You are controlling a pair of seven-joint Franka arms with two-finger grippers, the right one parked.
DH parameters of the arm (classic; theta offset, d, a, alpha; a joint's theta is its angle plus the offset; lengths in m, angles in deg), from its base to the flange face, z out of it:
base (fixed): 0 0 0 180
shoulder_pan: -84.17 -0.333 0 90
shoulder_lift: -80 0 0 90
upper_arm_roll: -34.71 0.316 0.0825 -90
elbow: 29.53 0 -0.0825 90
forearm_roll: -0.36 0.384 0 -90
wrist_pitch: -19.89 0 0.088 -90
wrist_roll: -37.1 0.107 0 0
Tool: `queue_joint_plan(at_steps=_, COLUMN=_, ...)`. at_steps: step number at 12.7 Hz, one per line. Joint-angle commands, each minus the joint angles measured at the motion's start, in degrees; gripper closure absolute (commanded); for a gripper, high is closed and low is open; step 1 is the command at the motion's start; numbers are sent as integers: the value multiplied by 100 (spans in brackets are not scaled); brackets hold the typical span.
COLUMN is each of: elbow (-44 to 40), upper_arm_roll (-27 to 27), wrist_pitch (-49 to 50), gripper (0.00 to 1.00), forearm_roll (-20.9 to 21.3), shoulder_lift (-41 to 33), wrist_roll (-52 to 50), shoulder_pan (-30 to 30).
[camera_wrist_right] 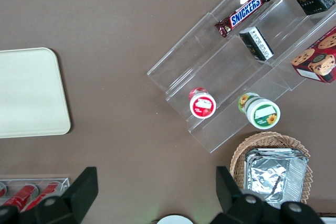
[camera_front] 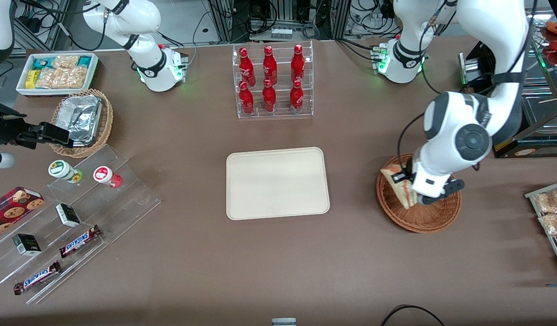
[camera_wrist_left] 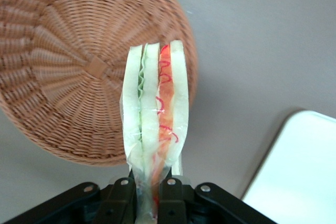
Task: Place sandwich from basket to tray
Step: 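Lift the sandwich out of the basket and carry it over the cream tray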
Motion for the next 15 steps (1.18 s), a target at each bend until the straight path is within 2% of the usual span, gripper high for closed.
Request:
queue_joint_plan(at_steps=1, elbow=-262, upper_arm_roll=27, wrist_pitch=132, gripper=100, forearm_roll=-12, shoulder_lift=110, wrist_roll=-30, shoulder_pan=403)
queue_joint_plan(at_steps=5, elbow=-867, upper_arm_roll=27, wrist_pitch=88, gripper=100, forearm_roll=-30, shoulder_lift=671, wrist_roll=-109, shoulder_pan=1089)
queue_joint_plan(at_steps=8, elbow=-1535, upper_arm_roll=27, wrist_pitch=79, gripper=100, forearm_roll=-284, shoulder_lift=1198, wrist_roll=-240, shoulder_pan=1511)
queue_joint_plan(at_steps=10, elbow=-1992, upper_arm_roll=27, wrist_pitch=79, gripper=100, forearm_roll=-303, shoulder_lift=1550, wrist_roll=-591, shoulder_pan=1766)
queue_joint_plan(at_steps=15, elbow=-2810, upper_arm_roll=27, wrist_pitch=70, gripper=100, forearm_roll=-303, shoulder_lift=2324, wrist_roll=-654, shoulder_pan=2391)
